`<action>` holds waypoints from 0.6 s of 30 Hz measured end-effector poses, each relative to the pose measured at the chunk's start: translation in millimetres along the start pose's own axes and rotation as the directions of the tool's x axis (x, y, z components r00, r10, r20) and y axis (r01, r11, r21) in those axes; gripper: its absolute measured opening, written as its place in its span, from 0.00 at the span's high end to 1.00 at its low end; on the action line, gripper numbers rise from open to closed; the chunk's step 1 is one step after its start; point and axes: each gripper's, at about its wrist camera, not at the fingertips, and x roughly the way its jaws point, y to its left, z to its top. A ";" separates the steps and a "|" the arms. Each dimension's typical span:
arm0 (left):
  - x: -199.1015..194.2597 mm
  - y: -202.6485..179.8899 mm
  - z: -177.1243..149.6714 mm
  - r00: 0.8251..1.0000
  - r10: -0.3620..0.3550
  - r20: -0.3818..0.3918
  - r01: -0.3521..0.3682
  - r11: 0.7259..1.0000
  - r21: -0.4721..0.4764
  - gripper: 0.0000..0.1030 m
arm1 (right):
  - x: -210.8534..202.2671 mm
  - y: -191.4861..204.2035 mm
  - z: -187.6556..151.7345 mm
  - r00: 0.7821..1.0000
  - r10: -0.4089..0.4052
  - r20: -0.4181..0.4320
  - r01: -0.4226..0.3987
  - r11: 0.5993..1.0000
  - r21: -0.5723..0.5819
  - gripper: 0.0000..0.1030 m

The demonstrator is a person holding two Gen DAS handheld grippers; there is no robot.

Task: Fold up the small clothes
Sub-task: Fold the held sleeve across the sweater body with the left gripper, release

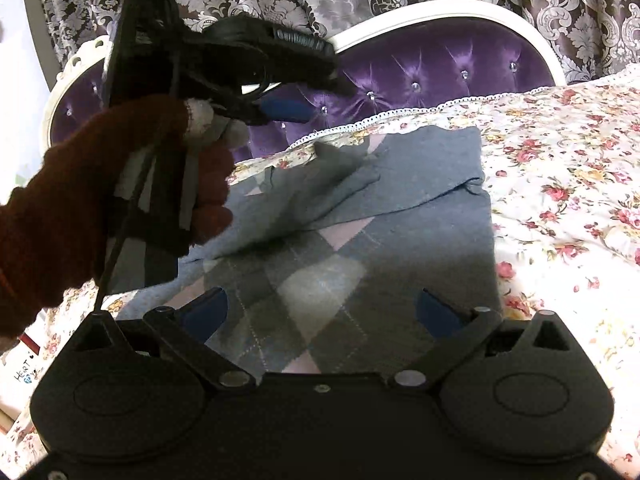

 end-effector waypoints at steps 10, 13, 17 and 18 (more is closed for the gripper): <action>-42.4 12.8 4.0 0.996 -0.028 0.085 0.022 0.998 0.066 0.14 | 1.1 8.3 4.1 1.000 -0.007 -0.013 0.007 1.000 -0.028 0.01; -55.8 37.8 -1.8 0.994 0.020 0.105 -0.022 1.000 0.020 0.12 | 2.8 11.6 10.2 1.000 -0.015 -0.010 0.014 0.999 -0.045 0.01; -64.2 78.1 -15.2 0.981 0.175 0.080 -0.173 0.984 -0.037 0.12 | 6.5 14.5 21.1 1.000 -0.023 -0.001 0.023 0.996 -0.081 0.01; -64.8 89.0 -19.9 0.975 0.214 0.068 -0.210 0.976 -0.056 0.12 | 7.9 14.4 24.7 1.000 -0.026 0.003 0.027 0.996 -0.086 0.01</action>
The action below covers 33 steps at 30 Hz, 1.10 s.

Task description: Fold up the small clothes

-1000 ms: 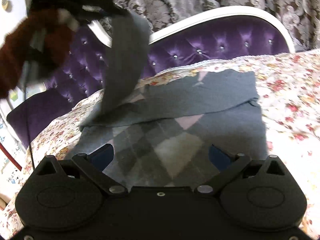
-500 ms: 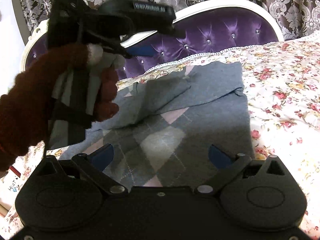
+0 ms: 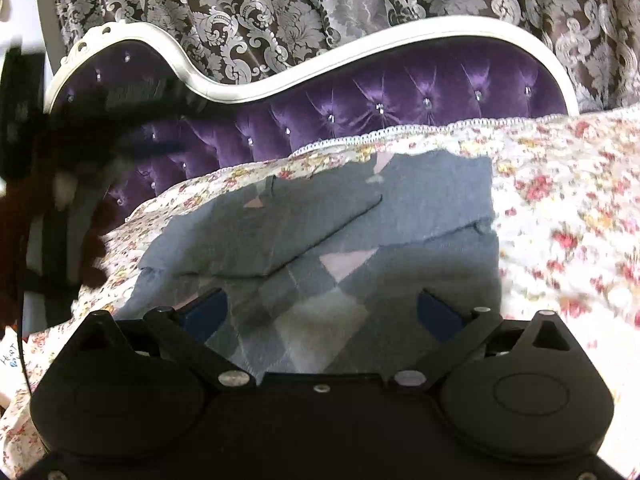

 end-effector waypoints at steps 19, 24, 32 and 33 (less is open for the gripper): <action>18.3 95.4 -76.3 0.929 0.327 -0.172 -0.345 0.935 -0.086 0.06 | 94.3 57.6 51.6 0.992 -0.125 0.005 0.122 0.960 -0.253 0.03; 19.1 94.9 -79.1 0.930 0.330 -0.163 -0.347 0.934 -0.084 0.05 | 128.7 79.6 51.5 0.985 -0.171 -0.008 0.161 0.938 -0.307 0.03; 19.6 96.7 -80.3 0.933 0.321 -0.163 -0.339 0.936 -0.095 0.04 | 132.6 43.7 54.1 0.931 -0.364 -0.040 0.334 0.890 -0.311 0.07; 19.6 96.3 -80.5 0.933 0.322 -0.161 -0.339 0.936 -0.097 0.04 | 125.2 32.9 55.4 0.924 -0.381 -0.042 0.353 0.889 -0.292 0.07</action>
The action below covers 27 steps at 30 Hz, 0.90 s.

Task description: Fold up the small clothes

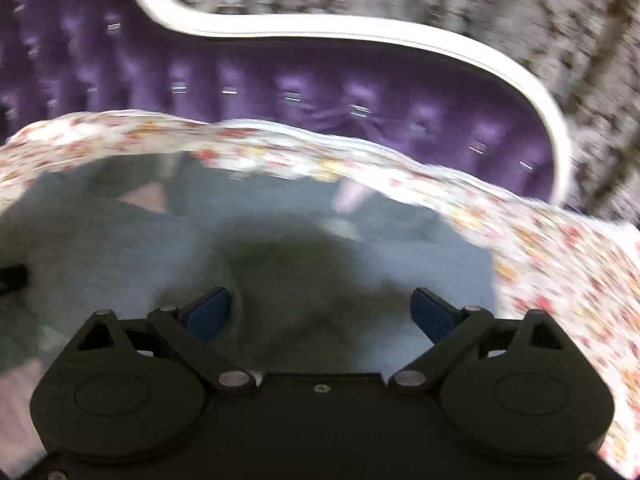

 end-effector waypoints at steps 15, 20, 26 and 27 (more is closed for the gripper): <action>-0.3 -0.9 0.1 1.000 0.001 0.001 -0.001 1.000 -0.003 0.04 | -34.3 -26.2 8.9 0.992 0.105 0.068 -0.110 0.991 0.075 0.32; -0.6 -0.6 0.0 1.000 0.000 0.002 0.000 1.000 -0.006 0.04 | -4.2 26.4 31.4 0.986 0.159 0.042 -0.159 0.987 -0.009 0.47; -0.6 -0.5 -0.1 1.000 0.000 0.001 0.000 1.000 -0.007 0.04 | 36.5 52.5 35.6 0.994 0.093 -0.055 -0.097 0.993 -0.074 0.47; -0.6 -0.7 0.0 1.000 0.000 0.000 0.000 1.000 -0.008 0.04 | 35.8 47.8 32.5 0.995 0.085 -0.057 -0.089 0.994 -0.071 0.64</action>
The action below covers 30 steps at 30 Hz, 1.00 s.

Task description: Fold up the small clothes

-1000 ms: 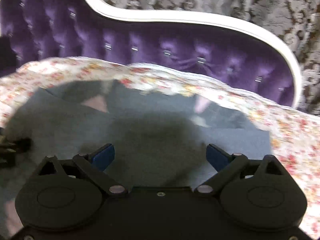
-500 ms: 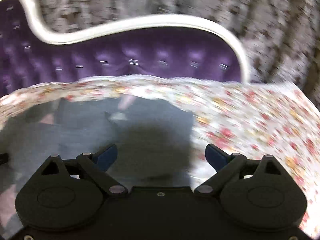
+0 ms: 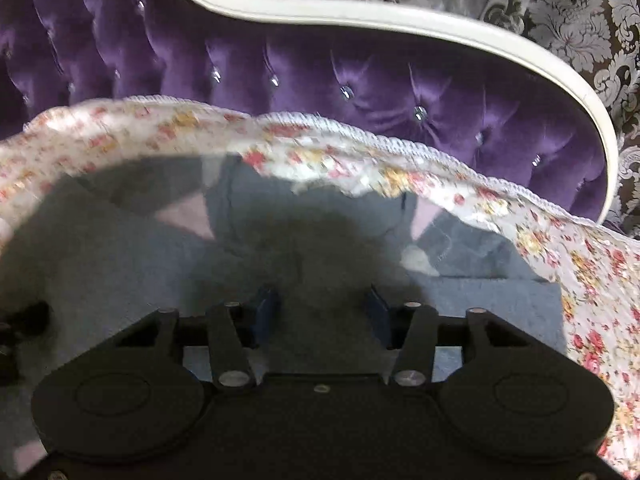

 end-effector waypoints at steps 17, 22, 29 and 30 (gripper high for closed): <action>0.5 -1.4 0.2 1.000 0.004 0.001 -0.004 1.000 0.002 0.04 | -68.2 -145.9 -78.3 0.995 0.066 0.071 -0.087 0.934 0.346 0.48; 0.4 -1.4 -0.2 1.000 0.004 0.002 -0.004 1.000 0.002 0.04 | -49.7 -148.5 -60.8 0.985 0.136 0.106 -0.163 0.935 0.316 0.47; 1.1 -1.4 -0.2 1.000 0.005 0.001 -0.005 1.000 0.005 0.04 | -6.0 -140.2 -48.6 0.989 0.144 0.028 -0.146 0.946 0.288 0.47; 1.2 -1.4 -0.1 1.000 0.006 0.001 -0.006 1.000 0.005 0.04 | -3.0 -140.7 -49.0 0.988 0.154 0.027 -0.155 0.941 0.301 0.47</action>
